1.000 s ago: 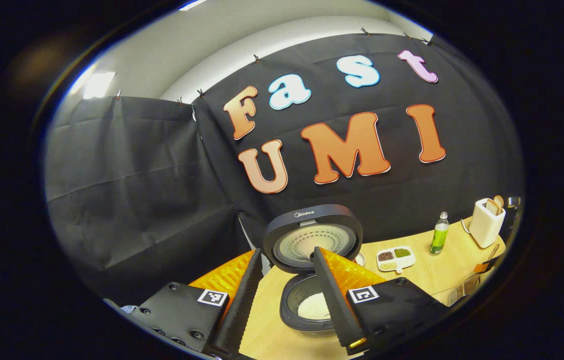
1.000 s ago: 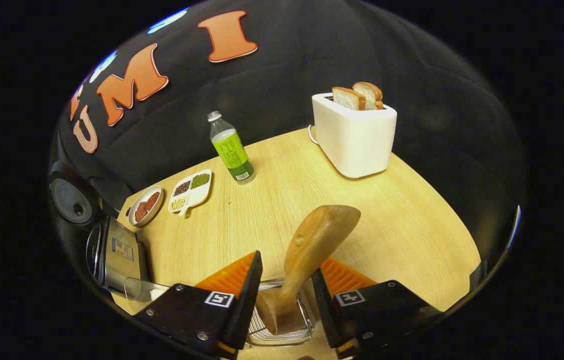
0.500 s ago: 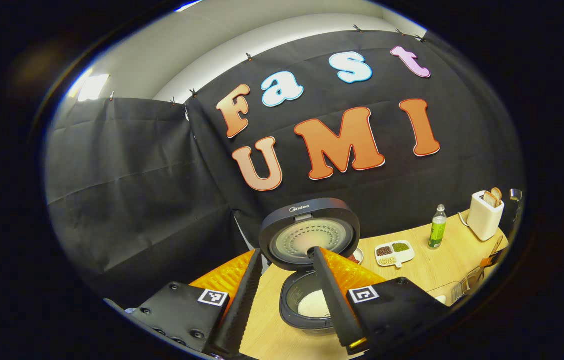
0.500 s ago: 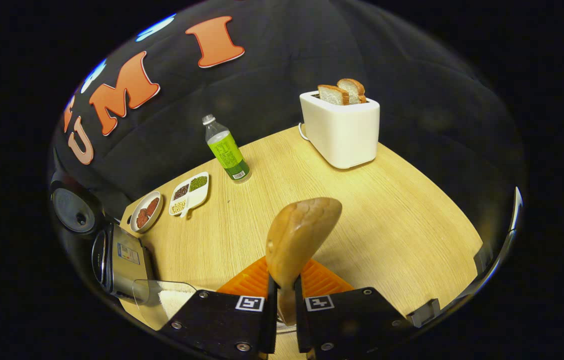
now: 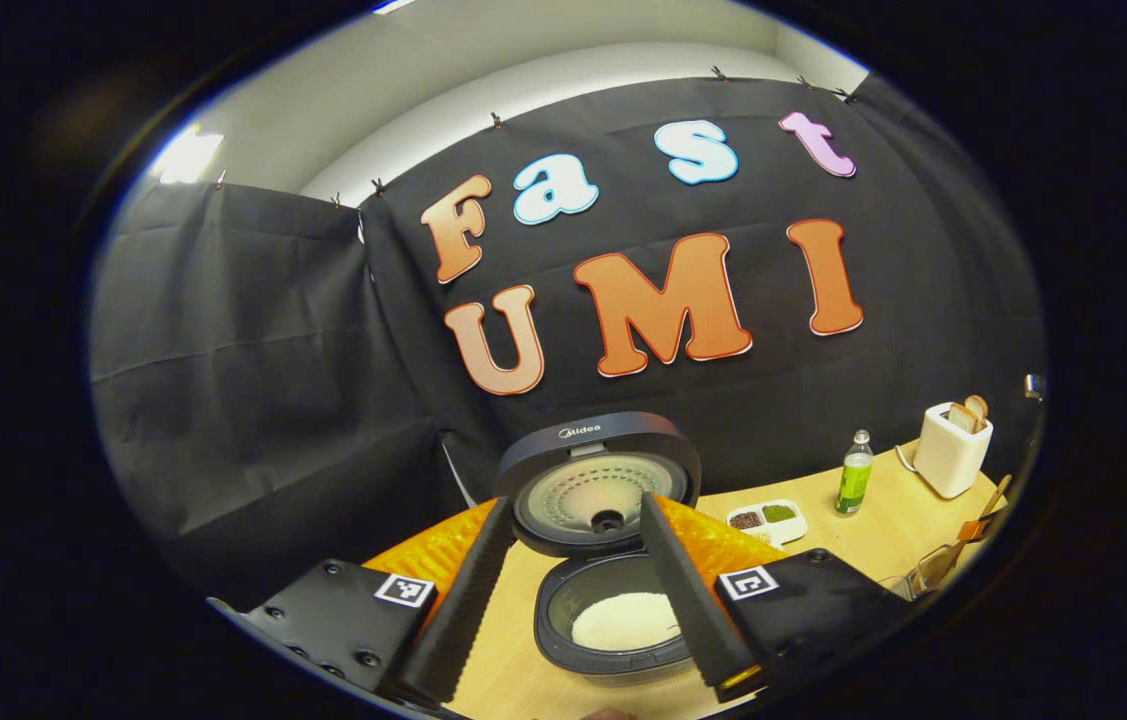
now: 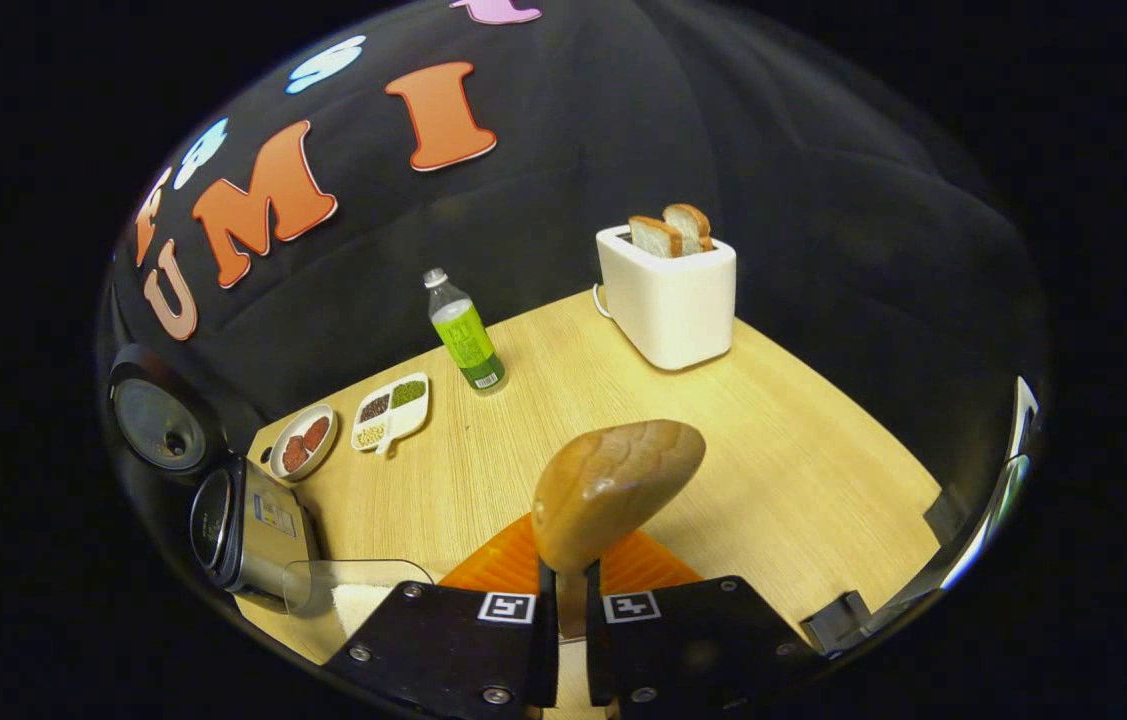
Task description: Close the left gripper, press the button to open the rice cooker; take a wooden spoon from the chopstick holder with the right hand, scoop a spoonful of rice and pour it into the rice cooker, then put the wooden spoon back into the chopstick holder.
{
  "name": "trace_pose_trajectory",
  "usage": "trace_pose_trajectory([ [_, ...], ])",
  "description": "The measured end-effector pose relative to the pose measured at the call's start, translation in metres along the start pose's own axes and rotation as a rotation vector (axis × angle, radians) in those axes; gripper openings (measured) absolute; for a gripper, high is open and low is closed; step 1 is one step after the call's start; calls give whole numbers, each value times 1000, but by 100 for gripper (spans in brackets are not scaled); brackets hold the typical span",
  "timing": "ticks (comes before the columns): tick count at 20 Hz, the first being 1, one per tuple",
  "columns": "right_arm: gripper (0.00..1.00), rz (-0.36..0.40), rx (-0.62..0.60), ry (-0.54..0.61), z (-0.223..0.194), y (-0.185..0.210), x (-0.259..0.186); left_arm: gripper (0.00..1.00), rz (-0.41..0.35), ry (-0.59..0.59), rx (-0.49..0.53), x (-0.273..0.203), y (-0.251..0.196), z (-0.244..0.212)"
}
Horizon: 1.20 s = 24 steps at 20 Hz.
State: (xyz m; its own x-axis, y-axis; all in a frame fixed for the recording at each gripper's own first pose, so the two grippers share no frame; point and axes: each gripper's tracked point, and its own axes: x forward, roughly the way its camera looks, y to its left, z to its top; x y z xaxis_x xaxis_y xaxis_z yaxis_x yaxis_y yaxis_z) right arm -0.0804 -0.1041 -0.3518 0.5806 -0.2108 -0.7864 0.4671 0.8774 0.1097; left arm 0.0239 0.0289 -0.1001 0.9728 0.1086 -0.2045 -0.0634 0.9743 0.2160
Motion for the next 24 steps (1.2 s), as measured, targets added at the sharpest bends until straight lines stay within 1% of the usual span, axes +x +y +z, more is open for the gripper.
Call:
trace_pose_trajectory([
  [1, 11, 8, 2, -21, 8, 3, -9, 84, -2, 3, 1, 1, 2, -2],
  [2, 11, 43, 11, -44, 17, 11, -18, 88, -7, 8, -2, 3, 3, -5],
  [3, 11, 76, 32, -72, 27, 19, -27, 88, -12, 15, -9, 5, 4, -8],
  [4, 10, 96, 40, -76, 30, 22, -34, 88, -18, 21, -17, 7, 5, -12],
  [6, 11, 119, 54, -86, 37, 28, -48, 88, -21, 32, -24, 10, 10, -18],
  [8, 11, 156, 63, -77, 34, 46, -59, 88, -17, 37, -23, 13, 17, -23],
  [9, 11, 188, 63, -69, 31, 60, -65, 97, -21, 37, -27, 15, 19, -25],
  [10, 10, 215, 63, -62, 27, 73, -69, 100, -22, 39, -30, 16, 21, -26],
  [11, 10, 236, 55, -57, 22, 87, -71, 100, -27, 42, -32, 18, 23, -28],
  [12, 11, 248, 33, -51, 15, 97, -74, 88, -29, 41, -34, 20, 25, -29],
  [13, 11, 250, 4, -49, 8, 106, -73, 97, -36, 41, -35, 21, 27, -31],
  [15, 10, 232, -60, -45, -5, 119, -69, 99, -48, 47, -38, 24, 28, -34],
  [17, 11, 166, -140, -43, -22, 121, -53, 100, -57, 56, -40, 26, 30, -37],
  [18, 11, 145, -162, -45, -26, 124, -49, 93, -57, 56, -33, 28, 33, -39],
  [19, 11, 140, -170, -45, -31, 128, -45, 100, -58, 53, -23, 29, 37, -40],
  [21, 11, 109, -190, -55, -40, 129, -38, 100, -58, 55, -16, 31, 43, -43],
  [22, 6, 76, -211, -71, -42, 126, -32, 100, -61, 64, -18, 32, 44, -47],
  [23, 11, 34, -229, -89, -44, 122, -26, 100, -65, 70, -20, 32, 47, -51],
  [24, 11, -3, -240, -106, -47, 119, -23, 93, -68, 80, -19, 33, 49, -56],
])
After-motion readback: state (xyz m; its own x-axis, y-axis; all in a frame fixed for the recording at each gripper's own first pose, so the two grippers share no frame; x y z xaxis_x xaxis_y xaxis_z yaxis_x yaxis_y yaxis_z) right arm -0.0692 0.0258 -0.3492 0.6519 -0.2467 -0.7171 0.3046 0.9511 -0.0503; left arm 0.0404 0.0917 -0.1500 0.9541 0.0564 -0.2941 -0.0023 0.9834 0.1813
